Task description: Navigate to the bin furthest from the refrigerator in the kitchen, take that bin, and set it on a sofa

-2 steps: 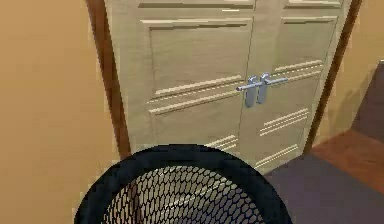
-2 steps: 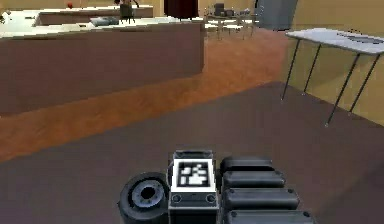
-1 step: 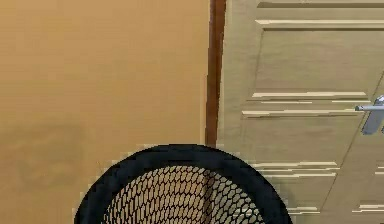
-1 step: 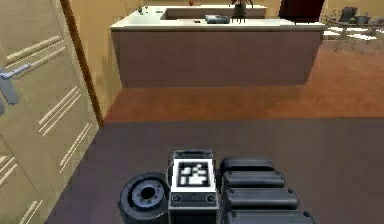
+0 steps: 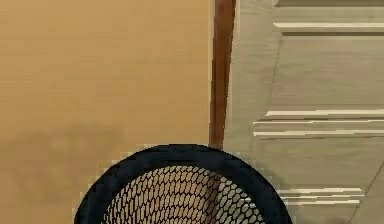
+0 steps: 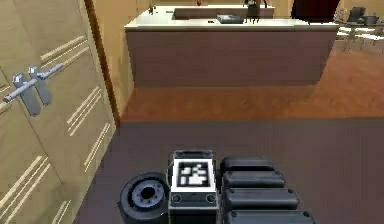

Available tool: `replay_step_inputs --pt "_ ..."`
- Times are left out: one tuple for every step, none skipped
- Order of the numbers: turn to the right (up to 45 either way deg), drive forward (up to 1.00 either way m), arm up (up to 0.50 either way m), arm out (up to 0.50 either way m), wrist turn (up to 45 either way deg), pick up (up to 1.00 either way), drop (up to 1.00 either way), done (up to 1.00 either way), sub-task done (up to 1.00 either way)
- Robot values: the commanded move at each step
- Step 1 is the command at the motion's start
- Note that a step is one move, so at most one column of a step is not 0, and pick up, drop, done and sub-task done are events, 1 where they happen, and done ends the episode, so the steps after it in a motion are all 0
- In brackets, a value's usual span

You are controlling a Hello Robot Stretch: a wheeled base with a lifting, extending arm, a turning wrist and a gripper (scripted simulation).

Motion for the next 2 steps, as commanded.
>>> replay_step_inputs --pt "-45.0 0.0 0.0 0.0 0.0 0.0 0.0 0.0 0.0" --pt "-39.0 0.0 0.0 0.0 0.0 0.0 0.0 0.0 0.0"
